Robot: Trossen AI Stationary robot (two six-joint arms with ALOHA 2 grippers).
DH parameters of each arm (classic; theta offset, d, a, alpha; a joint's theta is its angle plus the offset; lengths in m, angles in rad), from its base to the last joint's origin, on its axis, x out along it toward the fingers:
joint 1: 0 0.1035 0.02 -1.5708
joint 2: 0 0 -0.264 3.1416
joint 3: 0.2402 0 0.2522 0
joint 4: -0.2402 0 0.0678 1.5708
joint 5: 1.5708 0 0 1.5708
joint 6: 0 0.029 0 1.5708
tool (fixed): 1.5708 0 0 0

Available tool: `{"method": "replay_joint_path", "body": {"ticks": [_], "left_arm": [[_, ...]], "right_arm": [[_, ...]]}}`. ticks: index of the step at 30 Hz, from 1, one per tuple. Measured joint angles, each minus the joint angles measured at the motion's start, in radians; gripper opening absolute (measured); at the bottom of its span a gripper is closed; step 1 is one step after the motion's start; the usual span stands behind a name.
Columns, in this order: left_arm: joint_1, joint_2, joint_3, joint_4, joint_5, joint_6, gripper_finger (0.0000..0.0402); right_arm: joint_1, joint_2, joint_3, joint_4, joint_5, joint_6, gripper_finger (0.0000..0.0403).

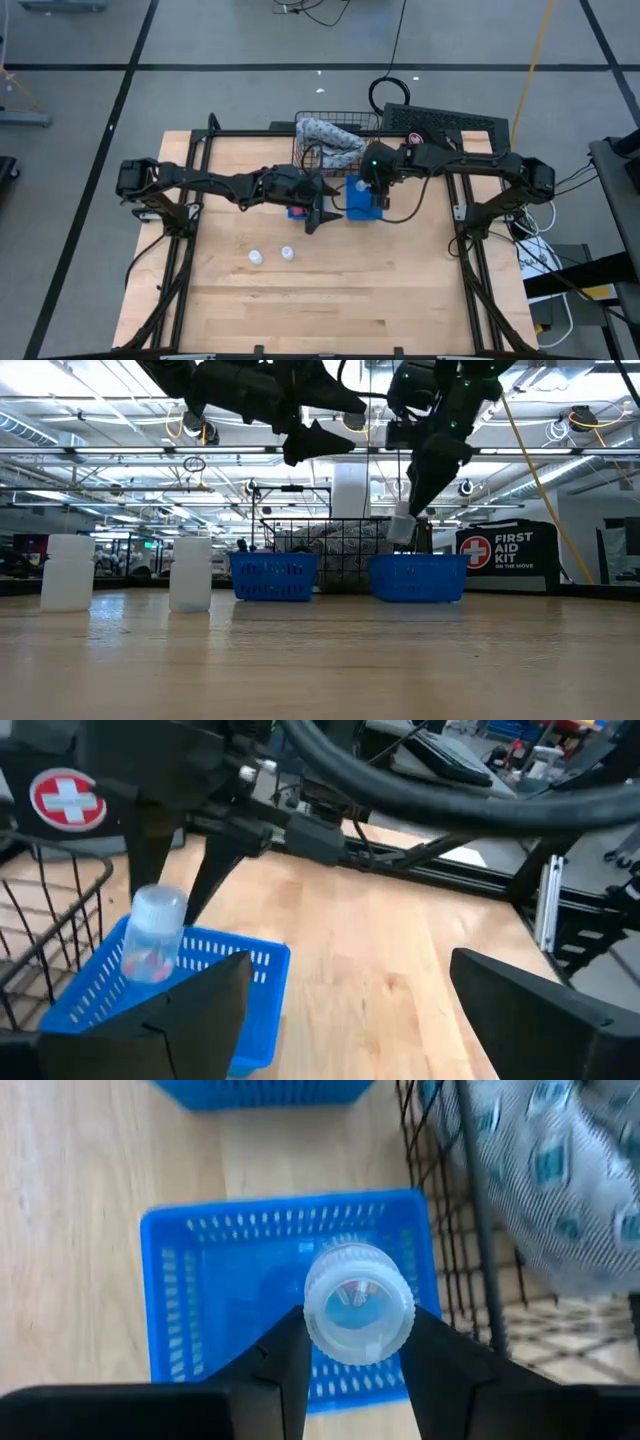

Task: Pick & Place Medicine items
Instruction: Put the bottom white pill bottle into the right blue bin

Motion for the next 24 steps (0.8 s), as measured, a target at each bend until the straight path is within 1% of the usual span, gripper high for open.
{"method": "replay_joint_path", "body": {"ticks": [3, 8, 10, 17, 24], "left_arm": [[-0.011, 0.0, 0.0, 0.005, -0.04, 0.022, 0.0351], [-0.024, 0.0, 0.0, 0.006, -0.081, 0.031, 0.0351], [-0.029, 0.0, 0.0, 0.005, -0.082, 0.031, 0.0351], [-0.043, 0.0, 0.0, 0.002, -0.083, 0.033, 0.0351], [-0.043, 0.0, 0.0, 0.001, -0.083, 0.016, 0.0351]], "right_arm": [[0.011, 0.027, 0.002, 0.054, 0.0, 0.009, 0.0117], [0.013, 0.1, 0.003, 0.053, 0.001, 0.01, 0.0117], [0.012, 0.13, 0.003, 0.054, 0.005, 0.01, 0.0117], [0.012, 0.213, 0.003, 0.14, 0.005, 0.005, 0.0117], [0.013, 0.271, 0.006, 0.153, 0.017, -0.017, 0.0117]]}}
